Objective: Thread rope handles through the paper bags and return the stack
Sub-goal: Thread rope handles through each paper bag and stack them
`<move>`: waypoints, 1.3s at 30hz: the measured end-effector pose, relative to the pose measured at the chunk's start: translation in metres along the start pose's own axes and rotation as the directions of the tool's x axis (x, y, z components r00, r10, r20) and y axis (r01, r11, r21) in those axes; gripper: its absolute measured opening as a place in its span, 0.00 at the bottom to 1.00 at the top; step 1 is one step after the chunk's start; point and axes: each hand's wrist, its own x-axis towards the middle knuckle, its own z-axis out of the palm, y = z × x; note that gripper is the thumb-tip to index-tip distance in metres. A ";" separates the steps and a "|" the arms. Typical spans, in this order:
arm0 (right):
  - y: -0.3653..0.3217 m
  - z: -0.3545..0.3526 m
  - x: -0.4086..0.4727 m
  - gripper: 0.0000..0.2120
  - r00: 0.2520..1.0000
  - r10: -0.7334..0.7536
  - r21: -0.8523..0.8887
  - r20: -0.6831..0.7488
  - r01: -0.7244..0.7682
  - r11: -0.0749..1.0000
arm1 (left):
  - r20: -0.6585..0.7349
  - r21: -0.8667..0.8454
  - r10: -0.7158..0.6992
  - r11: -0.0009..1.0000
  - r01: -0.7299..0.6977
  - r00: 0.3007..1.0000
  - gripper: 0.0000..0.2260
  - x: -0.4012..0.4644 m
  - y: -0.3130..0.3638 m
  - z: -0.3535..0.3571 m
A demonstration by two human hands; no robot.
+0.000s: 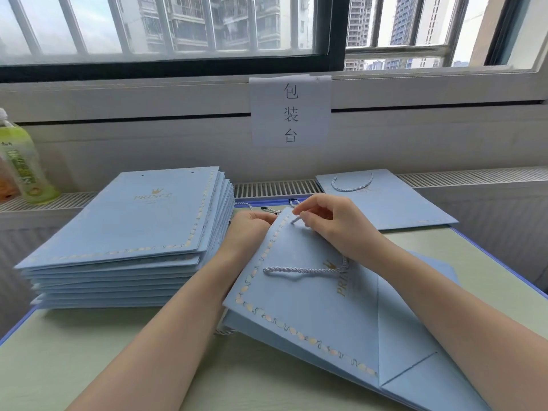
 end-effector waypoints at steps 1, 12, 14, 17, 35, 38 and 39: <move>-0.001 0.000 0.000 0.08 1.000 0.024 0.070 -0.018 -0.022 0.997 | -0.007 0.028 0.014 1.000 -0.014 1.000 0.15 0.000 0.000 0.000; 0.000 -0.032 0.013 0.10 0.908 0.370 0.759 -0.195 -0.099 0.644 | 0.161 0.394 0.023 0.915 -0.086 0.987 0.06 -0.007 0.016 0.001; 0.002 -0.039 0.014 0.10 0.885 0.382 0.713 -0.265 -0.087 0.696 | 0.148 0.340 0.025 0.937 -0.075 0.989 0.06 -0.006 0.016 0.002; 0.007 -0.049 0.015 0.09 0.825 0.420 0.558 -0.378 -0.159 0.815 | 0.038 0.216 0.091 0.972 -0.097 0.995 0.08 -0.006 0.017 -0.001; 0.023 -0.056 0.009 0.24 0.988 0.084 -0.601 -0.132 -0.148 0.786 | -0.566 -0.495 -0.042 0.816 -0.299 0.823 0.09 -0.005 0.032 -0.027; 0.029 -0.059 0.008 0.31 0.981 0.192 -0.664 0.000 -0.144 0.733 | -0.604 -0.547 -0.070 0.761 -0.349 0.794 0.08 -0.005 0.033 -0.032; 0.032 -0.060 0.006 0.33 0.979 0.199 -0.678 0.038 -0.121 0.725 | -0.612 -0.556 -0.076 0.749 -0.360 0.787 0.07 -0.004 0.032 -0.034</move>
